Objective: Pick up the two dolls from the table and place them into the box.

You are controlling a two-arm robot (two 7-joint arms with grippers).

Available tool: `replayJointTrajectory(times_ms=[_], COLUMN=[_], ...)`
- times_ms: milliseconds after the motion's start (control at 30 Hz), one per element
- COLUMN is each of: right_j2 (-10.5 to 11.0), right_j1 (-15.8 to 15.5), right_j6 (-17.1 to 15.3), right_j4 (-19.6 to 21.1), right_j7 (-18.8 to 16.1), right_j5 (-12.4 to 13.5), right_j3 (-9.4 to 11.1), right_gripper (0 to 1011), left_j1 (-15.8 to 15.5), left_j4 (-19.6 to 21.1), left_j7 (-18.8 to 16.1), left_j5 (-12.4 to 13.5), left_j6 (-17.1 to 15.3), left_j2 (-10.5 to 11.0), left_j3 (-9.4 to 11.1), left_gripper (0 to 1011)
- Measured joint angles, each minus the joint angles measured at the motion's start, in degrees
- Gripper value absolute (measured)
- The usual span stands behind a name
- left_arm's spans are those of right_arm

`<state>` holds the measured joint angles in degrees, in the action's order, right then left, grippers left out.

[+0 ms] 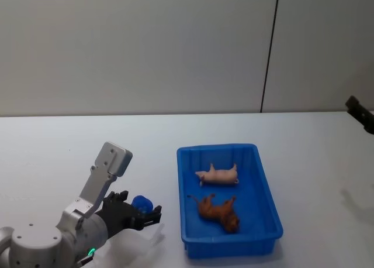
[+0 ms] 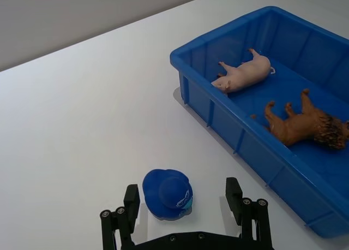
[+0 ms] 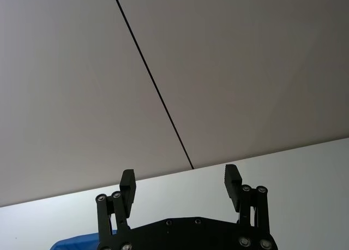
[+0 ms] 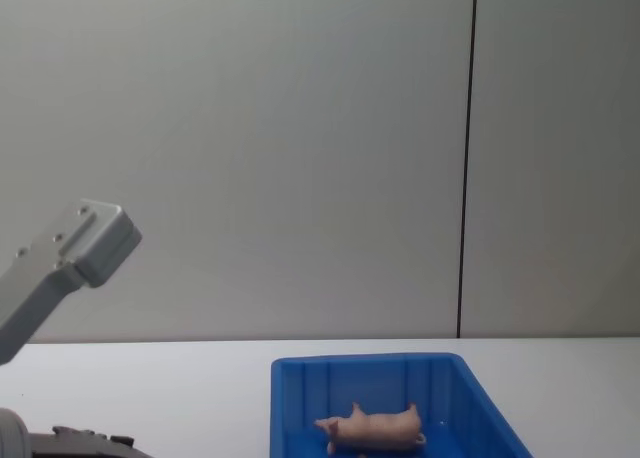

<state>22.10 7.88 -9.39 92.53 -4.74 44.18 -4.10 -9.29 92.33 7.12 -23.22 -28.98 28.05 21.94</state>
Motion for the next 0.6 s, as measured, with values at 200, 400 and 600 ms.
replayJointTrajectory(times_ms=[200, 400, 600], right_j2=[0.0, 0.0, 0.0], right_j1=[0.0, 0.0, 0.0], right_j6=[0.0, 0.0, 0.0], right_j4=[0.0, 0.0, 0.0], right_j7=[0.0, 0.0, 0.0], right_j5=[0.0, 0.0, 0.0], right_j3=[0.0, 0.0, 0.0], right_gripper=[1001, 1001, 1001], left_j1=[-0.8, -2.2, -3.4], left_j4=[-2.1, -4.6, -6.5], left_j7=[0.2, 0.8, 1.5], left_j5=[0.5, 1.2, 2.0], left_j6=[0.3, 0.8, 1.0], left_j2=[-1.0, -2.2, -3.2], left_j3=[0.2, 0.4, 0.5], left_gripper=[1001, 1001, 1001])
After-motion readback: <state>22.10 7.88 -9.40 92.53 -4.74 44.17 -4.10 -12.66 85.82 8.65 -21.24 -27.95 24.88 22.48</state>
